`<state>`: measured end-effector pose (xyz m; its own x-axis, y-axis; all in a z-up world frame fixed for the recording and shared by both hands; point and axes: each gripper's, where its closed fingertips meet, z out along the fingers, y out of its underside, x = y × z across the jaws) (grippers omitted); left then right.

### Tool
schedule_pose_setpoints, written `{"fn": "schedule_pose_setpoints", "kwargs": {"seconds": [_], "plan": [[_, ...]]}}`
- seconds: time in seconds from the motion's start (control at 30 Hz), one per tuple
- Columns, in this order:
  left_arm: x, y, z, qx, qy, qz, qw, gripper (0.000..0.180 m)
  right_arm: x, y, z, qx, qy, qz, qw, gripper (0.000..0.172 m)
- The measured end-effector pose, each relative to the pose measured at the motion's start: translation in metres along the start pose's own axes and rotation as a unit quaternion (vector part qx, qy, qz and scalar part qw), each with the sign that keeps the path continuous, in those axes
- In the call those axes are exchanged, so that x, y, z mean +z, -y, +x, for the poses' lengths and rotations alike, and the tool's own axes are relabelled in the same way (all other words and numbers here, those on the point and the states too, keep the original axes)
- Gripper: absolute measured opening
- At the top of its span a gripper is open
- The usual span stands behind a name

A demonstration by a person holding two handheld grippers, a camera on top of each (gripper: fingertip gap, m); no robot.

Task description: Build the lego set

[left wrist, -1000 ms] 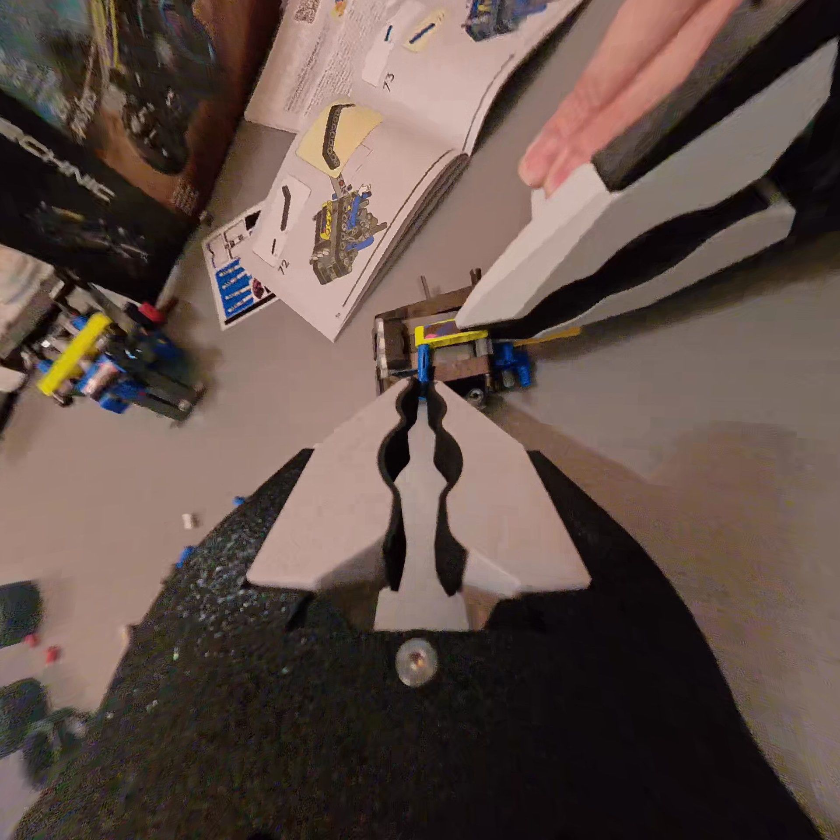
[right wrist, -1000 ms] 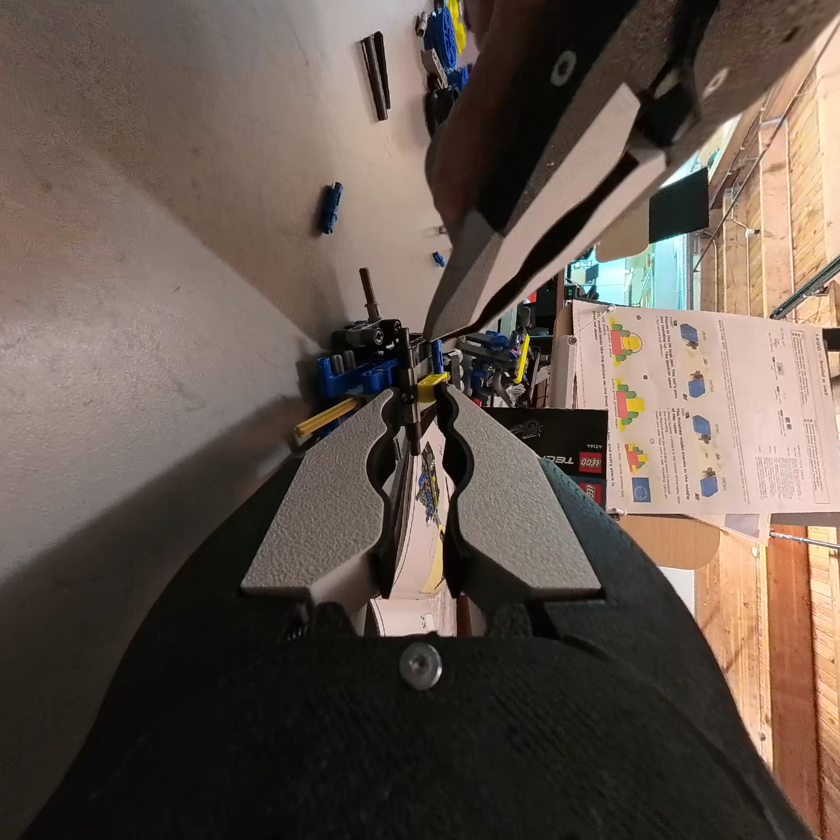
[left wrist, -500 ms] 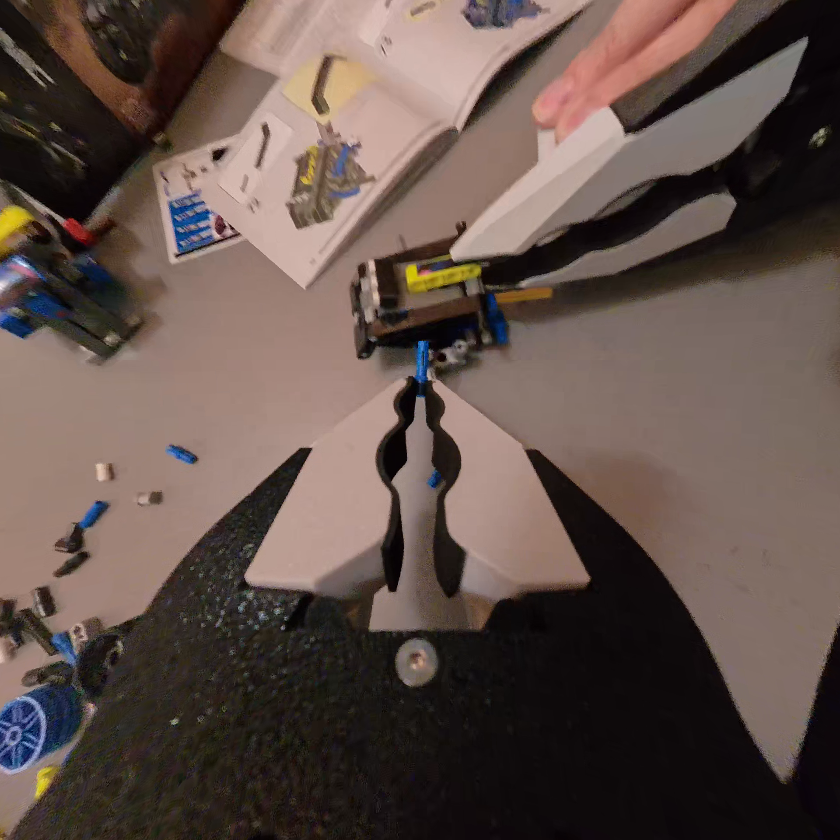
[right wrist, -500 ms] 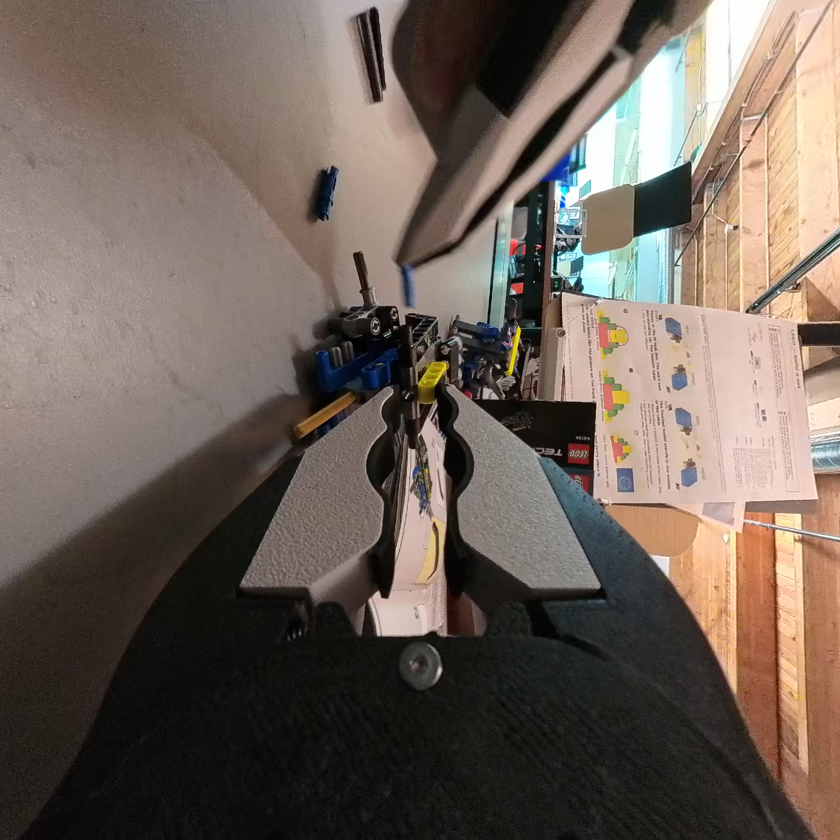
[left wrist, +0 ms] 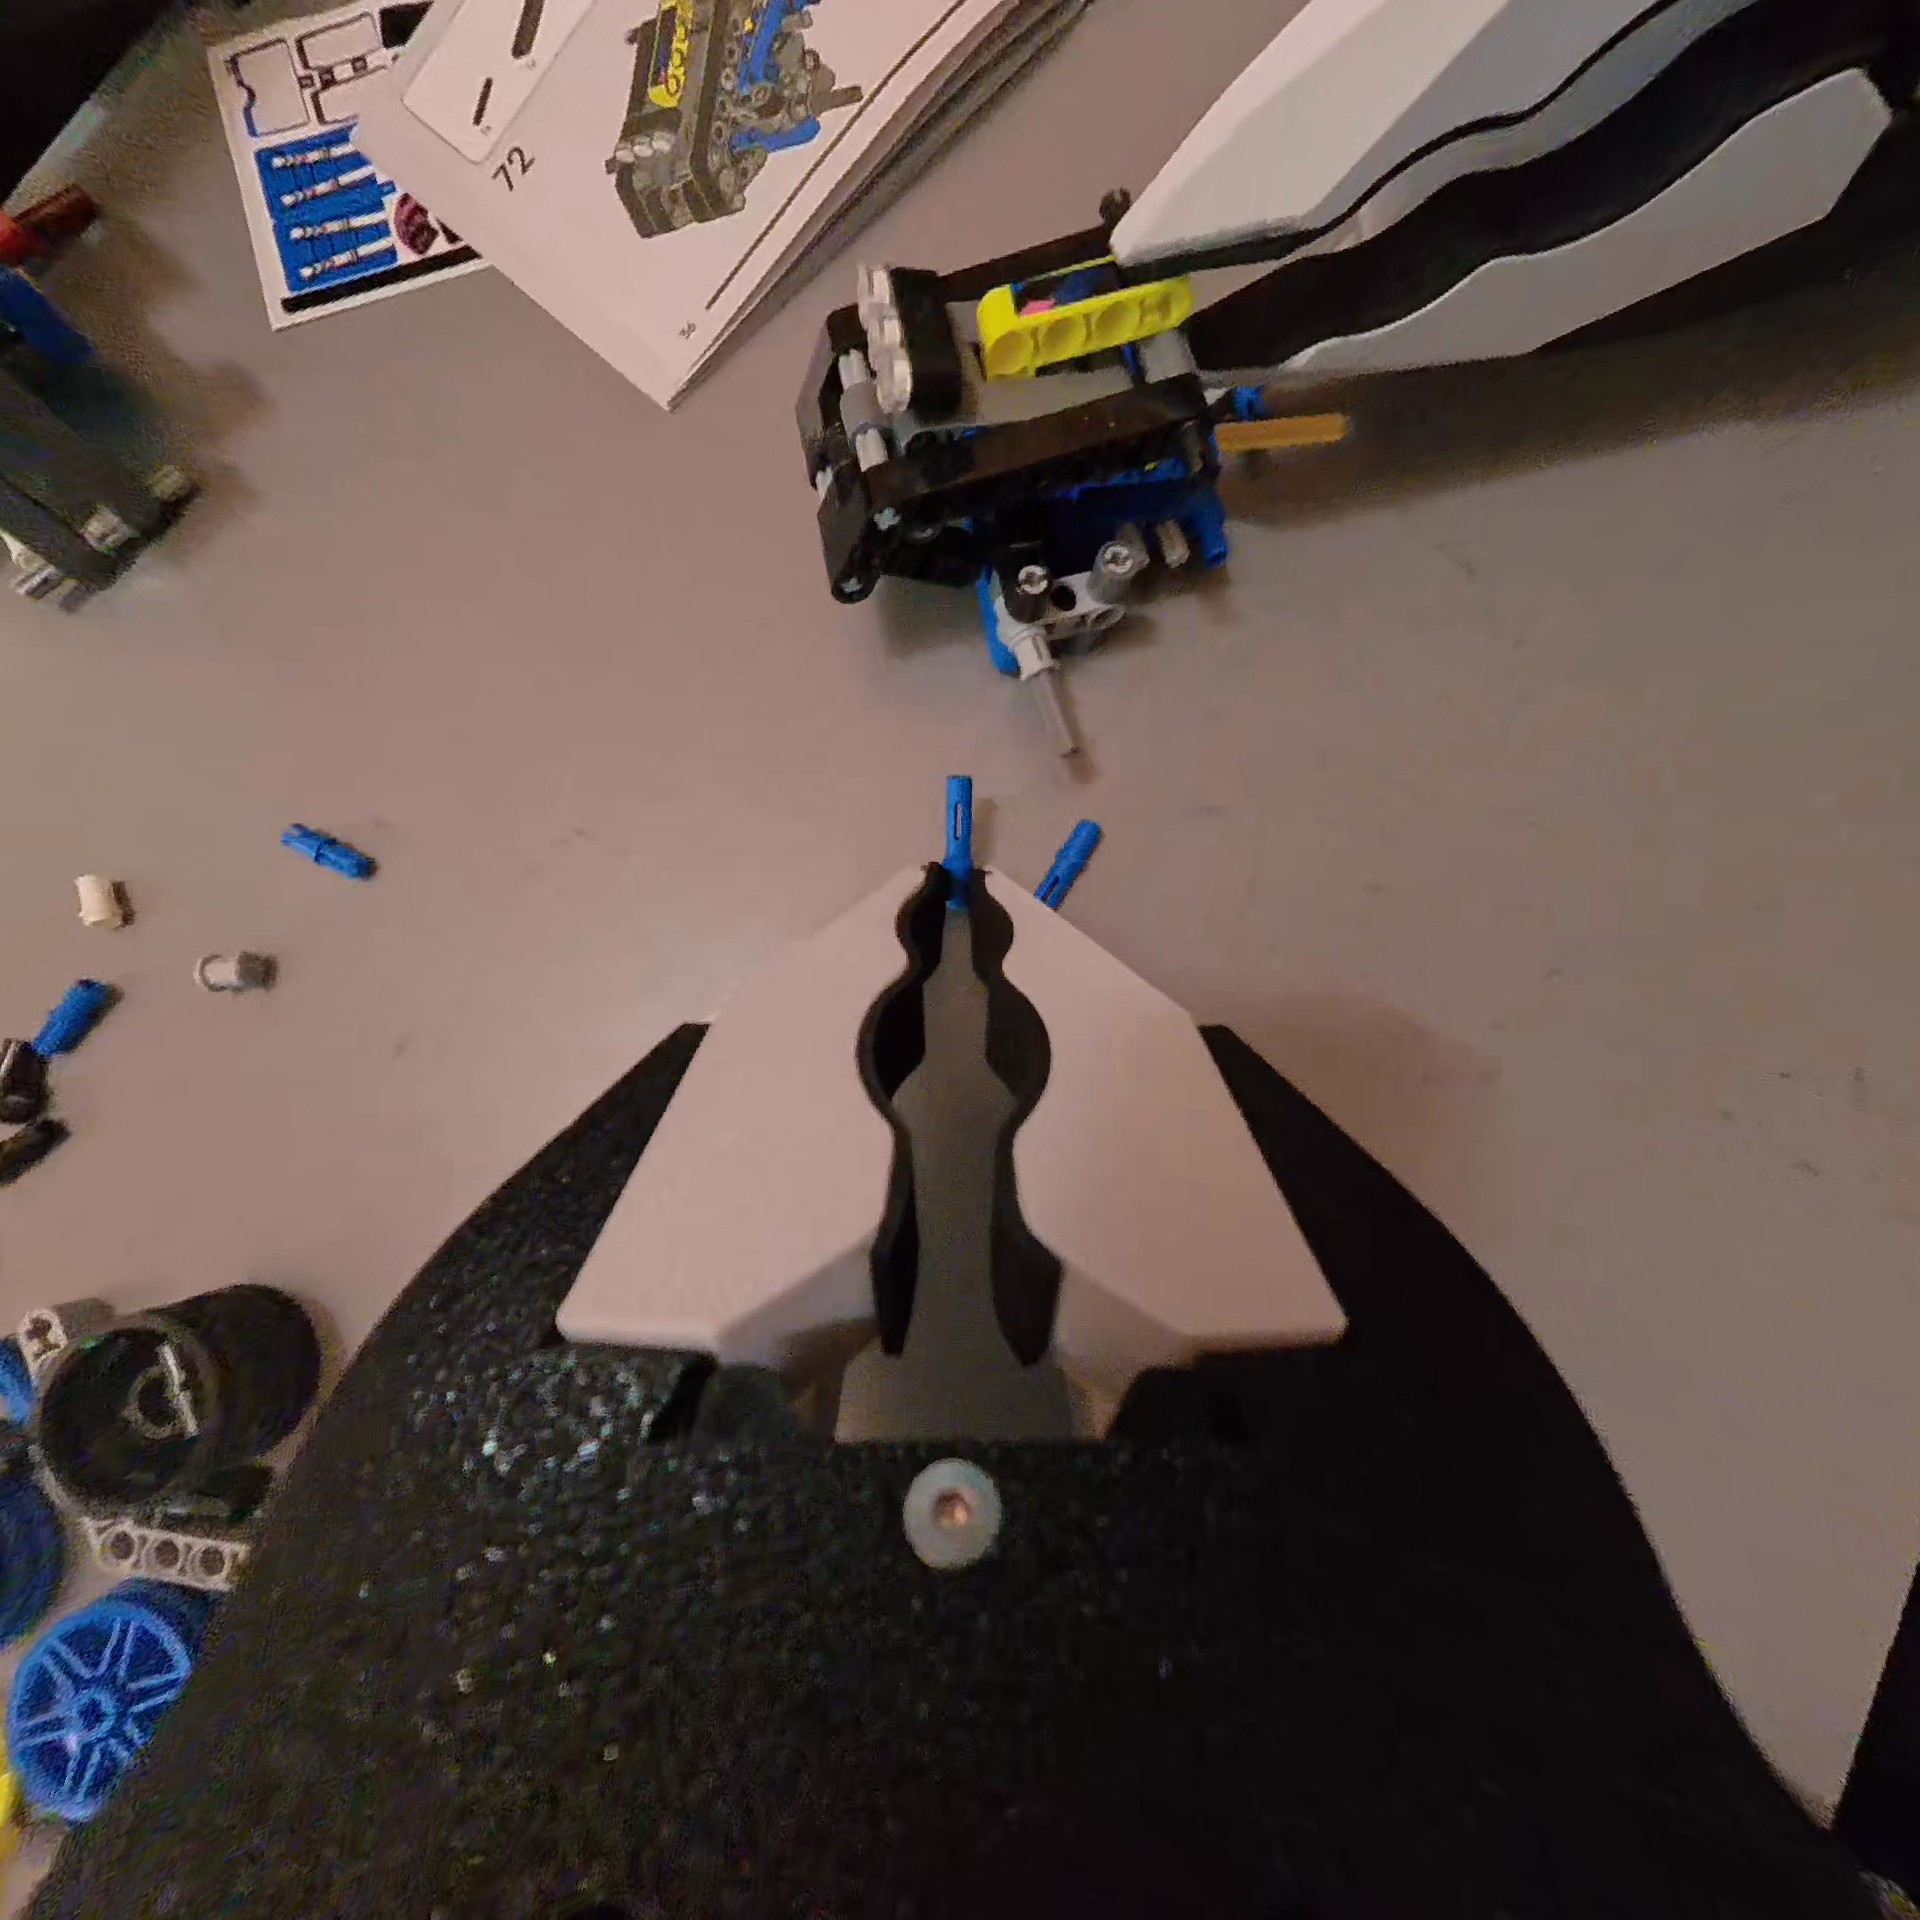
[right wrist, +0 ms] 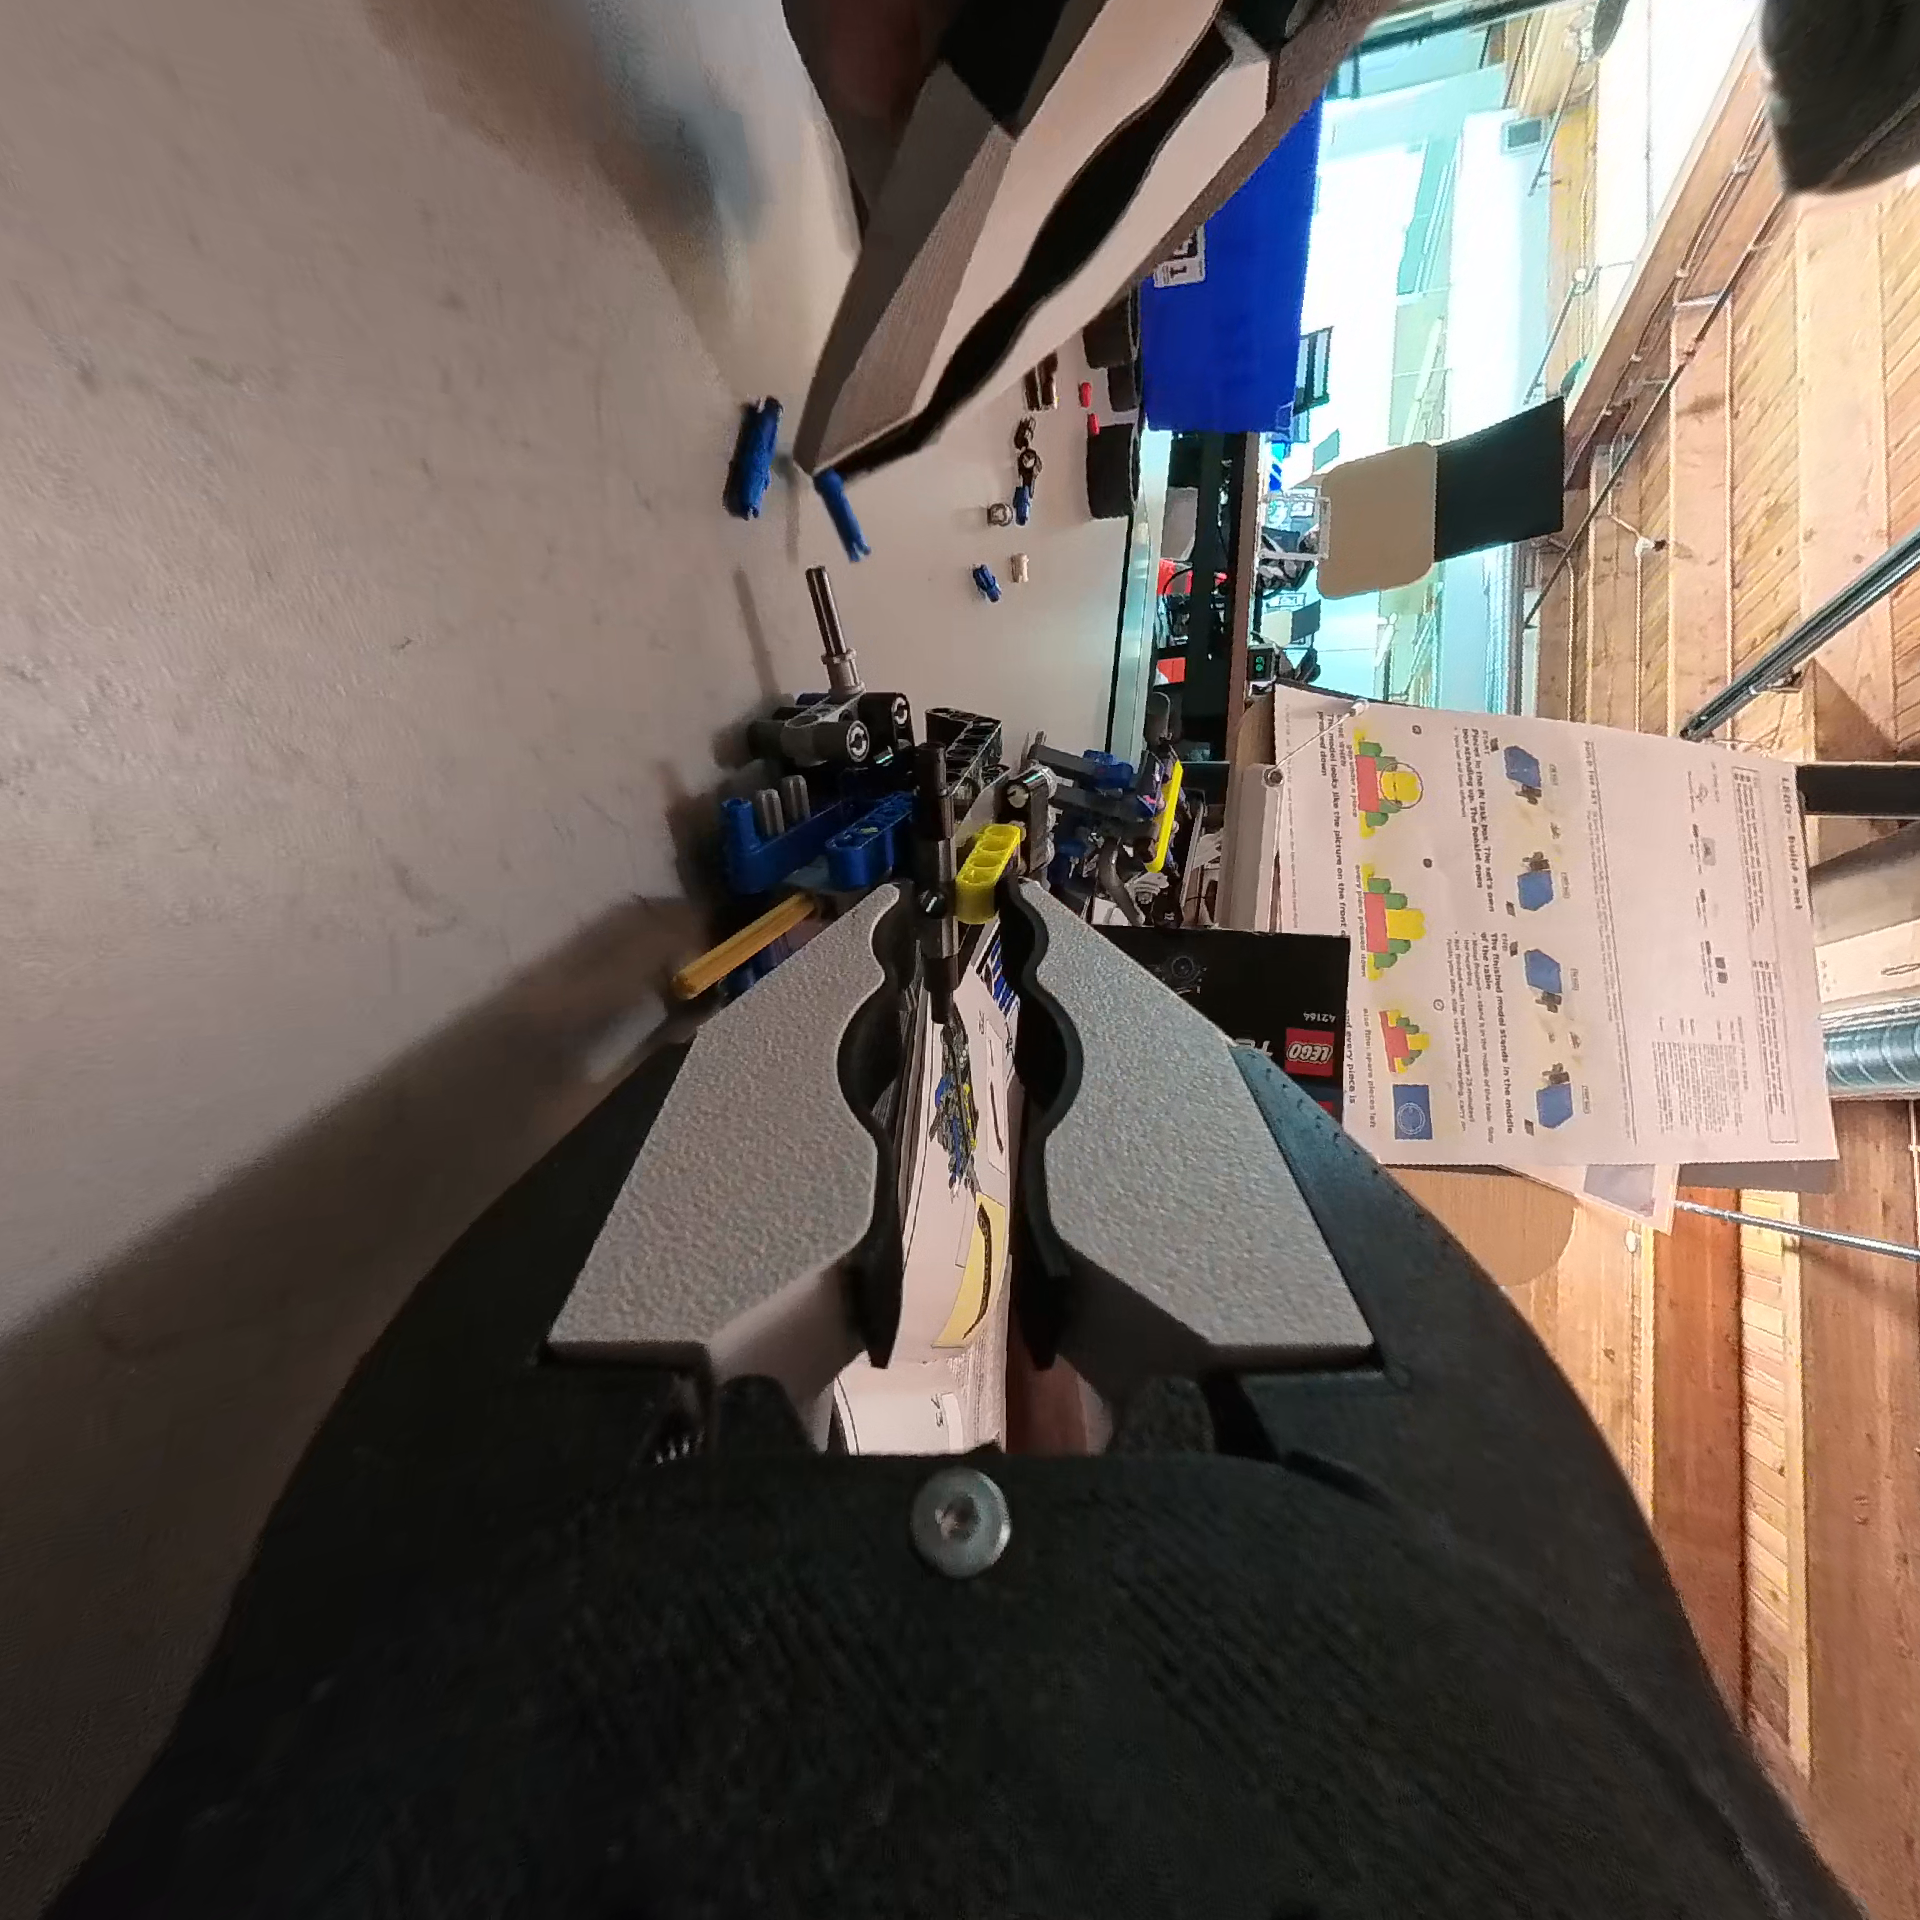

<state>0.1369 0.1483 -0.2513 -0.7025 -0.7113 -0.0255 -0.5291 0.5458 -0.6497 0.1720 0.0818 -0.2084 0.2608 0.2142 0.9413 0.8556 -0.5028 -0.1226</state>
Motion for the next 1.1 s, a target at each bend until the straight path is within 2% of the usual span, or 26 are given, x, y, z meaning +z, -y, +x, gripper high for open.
{"fn": "schedule_pose_setpoints", "kwargs": {"seconds": [0.23, 0.5, 0.6, 0.63, 0.7, 0.73, 0.8, 0.87, 1.1], "plan": [[0.002, 0.000, -0.001, 0.012, -0.001, -0.015, 1.000, 0.003, 0.000, 0.000, 0.000, -0.002, -0.001, 0.000, 1.000, 0.013], [0.004, 0.002, -0.002, -0.033, -0.013, 0.041, 0.999, 0.001, 0.000, 0.001, 0.000, -0.001, 0.000, 0.001, 1.000, 0.013], [0.004, 0.005, -0.002, -0.019, 0.001, 0.053, 0.998, 0.001, 0.000, 0.000, 0.000, 0.002, 0.002, 0.001, 1.000, 0.013], [0.000, 0.013, -0.002, -0.015, 0.008, 0.070, 0.997, 0.001, 0.000, 0.000, 0.000, 0.002, 0.002, 0.001, 1.000, 0.013], [-0.020, 0.047, 0.002, -0.017, 0.016, 0.145, 0.989, 0.001, 0.000, 0.000, 0.000, 0.002, 0.001, 0.001, 1.000, 0.013], [-0.027, 0.060, 0.003, -0.001, 0.033, 0.151, 0.988, 0.001, 0.000, 0.001, 0.000, 0.004, 0.001, 0.002, 1.000, 0.013], [-0.025, 0.069, 0.004, 0.054, 0.072, 0.101, 0.991, 0.001, 0.000, 0.001, 0.000, 0.007, 0.001, 0.003, 1.000, 0.013], [-0.016, 0.072, 0.007, 0.076, 0.079, 0.052, 0.993, 0.001, 0.000, 0.001, 0.000, 0.008, 0.002, 0.003, 1.000, 0.013], [0.003, 0.066, 0.007, 0.022, 0.075, -0.018, 0.997, 0.001, 0.000, 0.002, -0.001, 0.011, 0.000, 0.004, 1.000, 0.013]]}}
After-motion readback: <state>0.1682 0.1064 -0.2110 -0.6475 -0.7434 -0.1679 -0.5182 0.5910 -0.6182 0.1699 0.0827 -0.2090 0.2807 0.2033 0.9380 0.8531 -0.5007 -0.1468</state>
